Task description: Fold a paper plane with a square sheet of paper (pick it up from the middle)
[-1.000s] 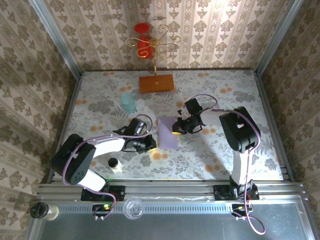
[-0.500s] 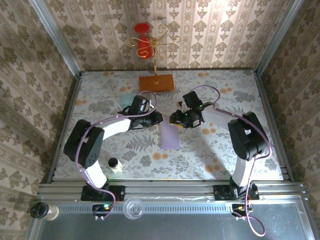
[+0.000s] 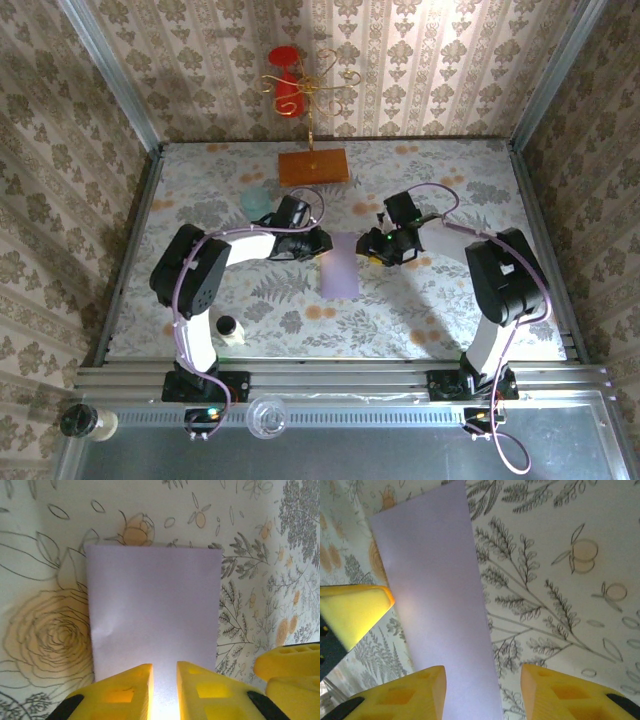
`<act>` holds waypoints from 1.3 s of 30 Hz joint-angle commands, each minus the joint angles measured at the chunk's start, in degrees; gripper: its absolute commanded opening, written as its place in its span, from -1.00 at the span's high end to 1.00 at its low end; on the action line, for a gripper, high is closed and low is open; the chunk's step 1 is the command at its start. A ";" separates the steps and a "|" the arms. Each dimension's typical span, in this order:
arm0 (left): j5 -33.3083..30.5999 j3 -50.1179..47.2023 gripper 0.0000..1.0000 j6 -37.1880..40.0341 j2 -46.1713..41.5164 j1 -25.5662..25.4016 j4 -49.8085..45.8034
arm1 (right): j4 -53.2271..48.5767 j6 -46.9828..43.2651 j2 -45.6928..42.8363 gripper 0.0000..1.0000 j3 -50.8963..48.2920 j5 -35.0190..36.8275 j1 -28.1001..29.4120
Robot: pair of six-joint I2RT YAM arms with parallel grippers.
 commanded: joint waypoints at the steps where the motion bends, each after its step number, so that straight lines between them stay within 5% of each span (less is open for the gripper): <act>1: 0.36 0.31 0.59 -0.58 -0.22 -1.00 -1.66 | -2.45 -0.63 -2.71 0.10 -1.42 -3.14 0.23; 23: -5.20 -4.33 0.59 -3.46 -0.32 -0.94 -2.07 | -5.08 -0.17 -5.56 0.10 -6.97 -8.62 1.63; 31: -4.63 -4.61 0.62 -5.08 0.67 -1.12 -1.74 | -3.44 0.92 -5.50 0.35 -9.85 -10.66 4.24; 39: -2.54 -1.89 0.60 -2.47 -4.05 -2.66 -1.95 | -2.58 0.97 -6.21 0.39 -9.85 -9.18 4.24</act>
